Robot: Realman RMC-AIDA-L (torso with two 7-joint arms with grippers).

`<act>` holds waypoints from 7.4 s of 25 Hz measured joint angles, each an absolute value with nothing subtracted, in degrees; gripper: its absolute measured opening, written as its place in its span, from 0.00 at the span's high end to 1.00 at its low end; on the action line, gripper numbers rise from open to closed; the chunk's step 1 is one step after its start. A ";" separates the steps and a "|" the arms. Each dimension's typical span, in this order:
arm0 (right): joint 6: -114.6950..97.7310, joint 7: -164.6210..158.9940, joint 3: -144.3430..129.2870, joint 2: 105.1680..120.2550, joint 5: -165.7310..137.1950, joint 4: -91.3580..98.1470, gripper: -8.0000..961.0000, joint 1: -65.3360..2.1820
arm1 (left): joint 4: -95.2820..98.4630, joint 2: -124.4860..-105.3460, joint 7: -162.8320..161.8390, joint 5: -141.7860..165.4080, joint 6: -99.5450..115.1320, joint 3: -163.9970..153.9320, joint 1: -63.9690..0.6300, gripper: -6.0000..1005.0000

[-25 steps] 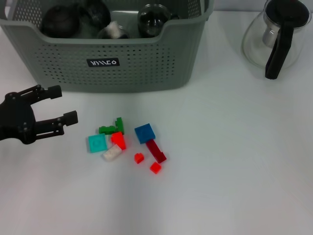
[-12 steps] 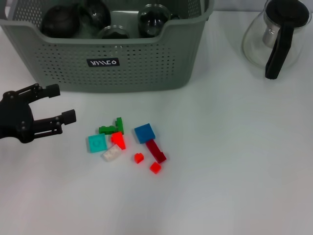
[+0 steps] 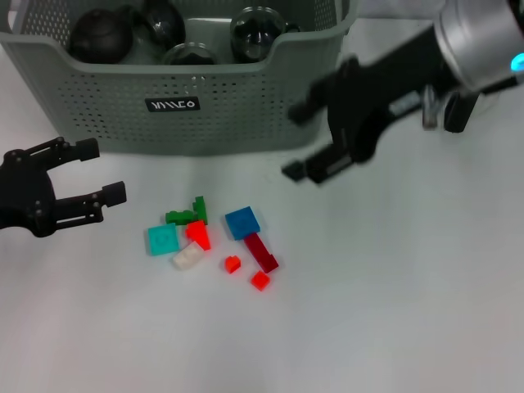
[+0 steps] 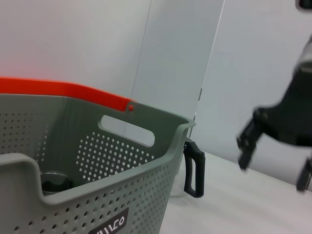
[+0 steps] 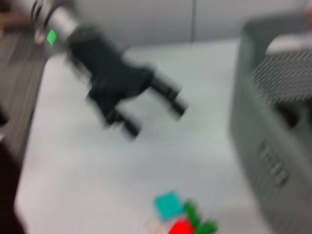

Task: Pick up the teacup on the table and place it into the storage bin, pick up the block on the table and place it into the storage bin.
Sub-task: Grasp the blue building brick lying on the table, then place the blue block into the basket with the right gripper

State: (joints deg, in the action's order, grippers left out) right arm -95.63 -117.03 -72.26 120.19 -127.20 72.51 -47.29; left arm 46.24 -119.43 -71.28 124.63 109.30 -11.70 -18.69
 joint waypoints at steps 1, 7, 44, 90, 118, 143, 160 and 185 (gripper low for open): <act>-95.92 -117.00 -73.43 120.22 -127.97 71.99 0.17 -47.29 | 46.09 -119.43 -71.25 124.63 109.26 -11.72 -18.75 0.14; -90.52 -115.44 -82.07 120.25 -129.52 65.85 0.17 -48.20 | 45.95 -119.45 -71.22 124.46 109.24 -11.60 -18.80 0.14; -54.70 -107.00 -109.45 121.39 -113.36 41.70 0.17 -54.75 | 45.17 -119.71 -71.19 124.63 108.04 -11.52 -18.31 0.14; -49.78 -102.72 -112.75 121.72 -107.69 37.00 0.17 -54.79 | 45.08 -119.88 -71.19 124.63 107.75 -11.51 -18.11 0.14; -48.45 -102.07 -113.12 121.73 -107.31 36.38 0.37 -54.62 | 45.05 -119.89 -71.19 124.63 107.75 -11.51 -18.10 0.14; -48.10 -102.34 -113.91 121.65 -107.13 36.29 0.48 -54.49 | 45.00 -119.89 -71.19 124.63 107.66 -11.51 -18.11 0.14; -48.64 -102.66 -113.67 121.31 -107.14 37.43 0.55 -54.35 | 45.00 -119.70 -71.19 124.63 107.68 -11.43 -18.11 0.14; -106.36 -114.64 -58.21 119.19 -112.16 74.29 0.55 -52.04 | 47.21 -119.62 -71.13 124.62 108.55 -10.88 -15.25 0.14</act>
State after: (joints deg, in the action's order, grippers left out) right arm -106.36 -114.64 -58.21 119.19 -112.16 74.29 -52.04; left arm 47.21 -119.62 -71.13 124.62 108.55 -10.88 -15.25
